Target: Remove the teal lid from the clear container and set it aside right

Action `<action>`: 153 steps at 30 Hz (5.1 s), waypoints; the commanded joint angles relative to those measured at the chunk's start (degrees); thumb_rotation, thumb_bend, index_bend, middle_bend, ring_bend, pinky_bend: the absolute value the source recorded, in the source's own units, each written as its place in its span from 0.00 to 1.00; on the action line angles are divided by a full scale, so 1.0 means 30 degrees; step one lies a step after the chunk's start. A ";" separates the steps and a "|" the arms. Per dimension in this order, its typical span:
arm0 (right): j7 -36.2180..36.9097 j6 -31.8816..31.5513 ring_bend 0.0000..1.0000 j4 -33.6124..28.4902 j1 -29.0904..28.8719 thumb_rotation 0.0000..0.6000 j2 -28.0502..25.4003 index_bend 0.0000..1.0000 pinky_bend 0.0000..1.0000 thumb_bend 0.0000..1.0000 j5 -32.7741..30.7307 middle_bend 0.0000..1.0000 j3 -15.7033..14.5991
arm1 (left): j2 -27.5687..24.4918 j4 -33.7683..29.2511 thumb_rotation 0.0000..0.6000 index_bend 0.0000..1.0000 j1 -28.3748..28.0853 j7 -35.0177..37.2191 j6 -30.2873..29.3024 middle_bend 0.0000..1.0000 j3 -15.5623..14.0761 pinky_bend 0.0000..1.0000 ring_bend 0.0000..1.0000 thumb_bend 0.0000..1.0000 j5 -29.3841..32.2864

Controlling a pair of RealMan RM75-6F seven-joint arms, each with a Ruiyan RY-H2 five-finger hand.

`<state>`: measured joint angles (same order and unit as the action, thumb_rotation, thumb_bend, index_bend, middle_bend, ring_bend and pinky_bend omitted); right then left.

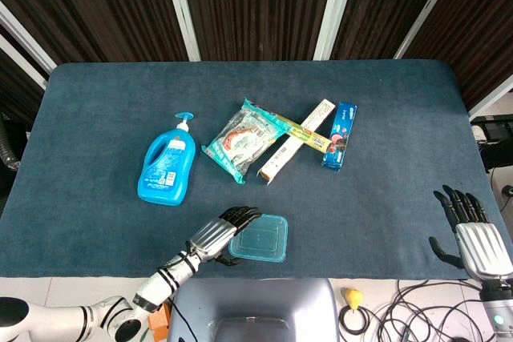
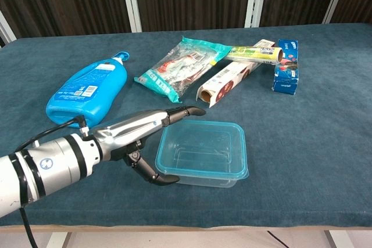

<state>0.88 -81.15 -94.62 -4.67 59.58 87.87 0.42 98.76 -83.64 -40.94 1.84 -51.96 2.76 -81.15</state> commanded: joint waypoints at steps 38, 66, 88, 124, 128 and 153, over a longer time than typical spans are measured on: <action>-0.3176 0.5674 0.00 0.0915 -0.6359 1.00 0.5326 0.27 0.00 0.30 0.5722 0.00 -0.0008 | 0.3500 0.3869 1.00 0.42 0.1150 -0.0202 -0.2132 0.42 -0.0600 0.59 0.38 0.25 -0.1213; -0.2591 0.4912 0.00 0.4226 -0.7571 1.00 1.0149 0.45 0.00 0.26 0.6531 0.01 -0.1437 | 0.3509 0.3838 1.00 0.43 0.1373 -0.0274 -0.2363 0.43 -0.0540 0.61 0.39 0.25 -0.1533; -0.3348 0.4991 0.00 0.4343 -0.7997 1.00 1.1028 0.47 0.00 0.26 0.5534 0.02 -0.1533 | 0.3337 0.3662 1.00 0.43 0.1404 -0.0339 -0.2270 0.43 -0.0491 0.62 0.41 0.25 -0.1601; -0.4163 0.4497 0.00 0.3072 -0.8356 1.00 1.0194 0.48 0.00 0.26 0.4684 0.02 -0.1143 | 0.3493 0.4119 1.00 0.47 0.1336 -0.0562 -0.1882 0.48 -0.0741 0.63 0.44 0.25 -0.1766; -0.4290 0.4551 0.00 0.2996 -0.8411 1.00 1.0086 0.48 0.00 0.26 0.4546 0.02 -0.1050 | 0.3500 0.4112 1.00 0.47 0.1334 -0.0504 -0.1916 0.48 -0.0740 0.63 0.45 0.25 -0.1816; -0.3415 0.4545 0.00 0.5076 -0.9266 1.00 1.1574 0.58 0.00 0.29 0.4924 0.08 -0.1017 | 0.3204 0.4011 1.00 0.36 0.1200 0.0753 -0.1888 0.39 -0.0713 0.53 0.39 0.25 -0.2053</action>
<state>-9.51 -67.59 -79.41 -32.37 94.40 102.42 -2.40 108.52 -71.32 -37.31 3.25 -57.64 0.51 -87.32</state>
